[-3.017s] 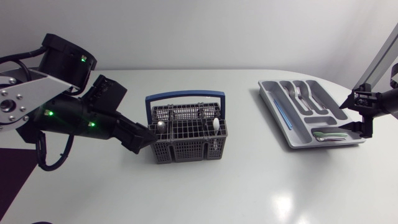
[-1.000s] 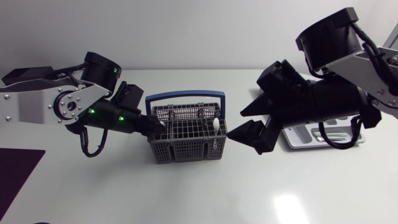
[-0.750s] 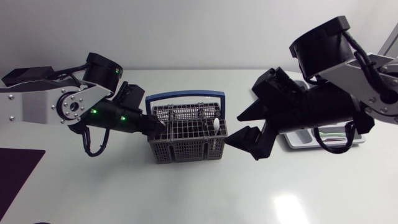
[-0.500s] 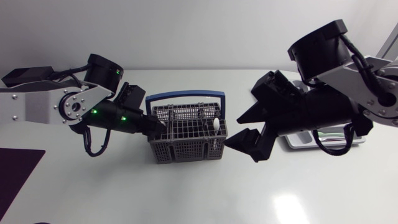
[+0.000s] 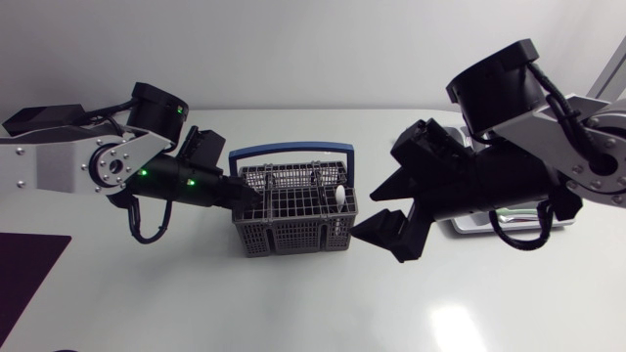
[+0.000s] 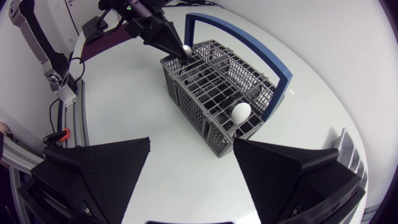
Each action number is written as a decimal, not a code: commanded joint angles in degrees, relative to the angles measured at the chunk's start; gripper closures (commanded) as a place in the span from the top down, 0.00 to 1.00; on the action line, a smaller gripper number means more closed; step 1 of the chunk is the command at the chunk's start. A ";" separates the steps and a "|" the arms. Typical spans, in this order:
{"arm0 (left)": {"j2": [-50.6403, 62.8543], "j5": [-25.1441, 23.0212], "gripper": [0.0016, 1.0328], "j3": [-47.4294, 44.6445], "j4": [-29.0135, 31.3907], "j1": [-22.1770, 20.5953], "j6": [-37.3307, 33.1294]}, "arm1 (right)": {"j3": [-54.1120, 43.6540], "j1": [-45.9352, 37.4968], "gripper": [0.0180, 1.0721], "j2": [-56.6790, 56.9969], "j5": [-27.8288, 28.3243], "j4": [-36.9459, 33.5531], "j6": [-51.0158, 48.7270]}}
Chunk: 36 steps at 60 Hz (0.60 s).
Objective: Unload the cutlery basket into the drawer organizer.
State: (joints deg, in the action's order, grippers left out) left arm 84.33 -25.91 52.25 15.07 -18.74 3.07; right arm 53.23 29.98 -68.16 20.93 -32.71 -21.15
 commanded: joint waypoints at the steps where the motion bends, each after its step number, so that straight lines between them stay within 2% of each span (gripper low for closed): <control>1: -1.72 -1.25 0.04 -0.57 -0.57 0.64 1.15 | -1.55 0.70 0.92 0.57 -0.45 0.45 1.11; 36: -11.21 -10.48 0.04 0.66 -0.39 3.54 5.10 | -3.31 1.40 0.92 3.03 -0.71 0.89 0.84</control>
State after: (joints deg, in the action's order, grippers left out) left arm 75.50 -34.74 52.25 14.66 -15.51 6.26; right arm 51.94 30.72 -66.15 20.53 -32.38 -20.99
